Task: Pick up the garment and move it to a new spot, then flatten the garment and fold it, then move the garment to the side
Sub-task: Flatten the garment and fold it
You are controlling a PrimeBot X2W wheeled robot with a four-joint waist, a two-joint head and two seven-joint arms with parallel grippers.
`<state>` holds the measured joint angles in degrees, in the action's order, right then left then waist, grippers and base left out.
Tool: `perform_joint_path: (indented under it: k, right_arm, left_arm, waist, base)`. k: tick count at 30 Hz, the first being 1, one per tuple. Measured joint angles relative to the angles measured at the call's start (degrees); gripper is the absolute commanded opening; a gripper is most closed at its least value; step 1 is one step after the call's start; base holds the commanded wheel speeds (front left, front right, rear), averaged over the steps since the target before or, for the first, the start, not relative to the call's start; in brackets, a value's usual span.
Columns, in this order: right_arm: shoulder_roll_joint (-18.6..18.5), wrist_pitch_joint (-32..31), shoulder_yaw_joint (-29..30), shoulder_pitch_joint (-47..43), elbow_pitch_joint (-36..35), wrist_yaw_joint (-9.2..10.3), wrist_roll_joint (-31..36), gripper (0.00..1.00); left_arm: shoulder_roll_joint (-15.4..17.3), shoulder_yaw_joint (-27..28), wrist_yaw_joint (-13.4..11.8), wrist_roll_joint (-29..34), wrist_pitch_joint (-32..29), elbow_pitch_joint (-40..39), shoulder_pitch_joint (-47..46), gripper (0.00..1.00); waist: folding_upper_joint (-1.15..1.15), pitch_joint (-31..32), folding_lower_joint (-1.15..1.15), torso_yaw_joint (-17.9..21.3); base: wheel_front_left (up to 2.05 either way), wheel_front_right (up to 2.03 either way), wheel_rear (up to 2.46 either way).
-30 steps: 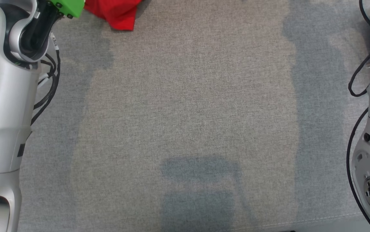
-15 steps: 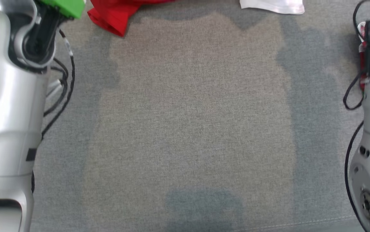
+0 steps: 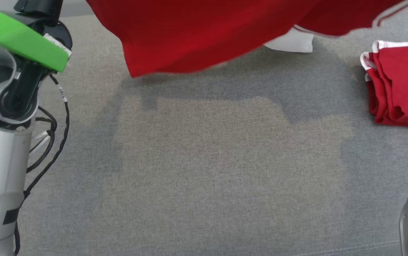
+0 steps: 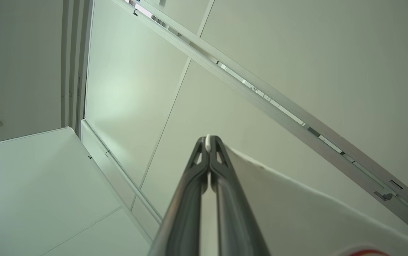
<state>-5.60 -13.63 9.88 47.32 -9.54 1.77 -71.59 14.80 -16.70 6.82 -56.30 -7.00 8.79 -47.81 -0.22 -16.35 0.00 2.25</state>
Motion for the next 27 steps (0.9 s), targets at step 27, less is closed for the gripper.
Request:
perform_joint_path:
  k: [27]
  right_arm:
    - [-4.4, -20.7, -3.5, -8.2, -5.4, 5.88, 2.6, 0.00]
  left_arm:
    - [7.9, -2.9, -11.5, -6.8, -22.7, -23.6, 2.7, 0.00]
  waist:
    - [0.00, 4.9, 0.00, 1.7]
  base:
    - [0.00, 0.00, 0.00]
